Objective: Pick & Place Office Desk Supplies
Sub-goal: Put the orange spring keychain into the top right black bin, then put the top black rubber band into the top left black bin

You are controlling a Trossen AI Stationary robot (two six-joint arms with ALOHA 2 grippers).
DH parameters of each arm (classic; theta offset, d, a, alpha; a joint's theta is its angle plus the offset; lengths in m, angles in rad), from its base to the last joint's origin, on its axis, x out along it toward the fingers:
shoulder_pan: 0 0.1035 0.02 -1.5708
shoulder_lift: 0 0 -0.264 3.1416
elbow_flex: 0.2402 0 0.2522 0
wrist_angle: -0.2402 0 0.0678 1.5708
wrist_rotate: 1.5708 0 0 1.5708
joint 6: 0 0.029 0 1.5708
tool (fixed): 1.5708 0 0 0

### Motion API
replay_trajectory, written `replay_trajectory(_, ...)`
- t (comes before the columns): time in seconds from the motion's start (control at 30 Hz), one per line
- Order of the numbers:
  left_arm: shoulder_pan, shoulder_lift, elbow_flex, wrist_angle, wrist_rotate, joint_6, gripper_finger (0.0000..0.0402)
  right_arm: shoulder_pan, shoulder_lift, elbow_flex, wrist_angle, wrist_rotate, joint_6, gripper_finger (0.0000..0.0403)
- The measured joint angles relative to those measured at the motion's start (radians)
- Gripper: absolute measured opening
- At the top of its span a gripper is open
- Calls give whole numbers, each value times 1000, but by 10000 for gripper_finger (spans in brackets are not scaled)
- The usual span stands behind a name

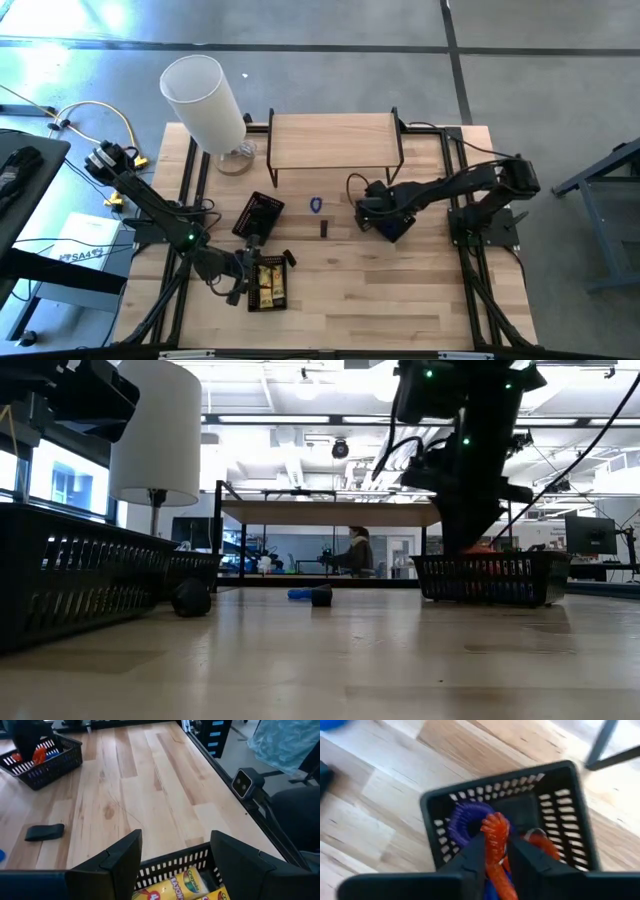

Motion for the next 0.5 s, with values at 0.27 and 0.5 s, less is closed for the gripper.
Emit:
replay_trajectory(0.27,3,0,0,6,0,-3,227,1,2,-1,-1,-1,-38,156)
replay_trajectory(0.5,3,0,-1,6,0,-2,227,2,-43,19,-59,57,-39,180)
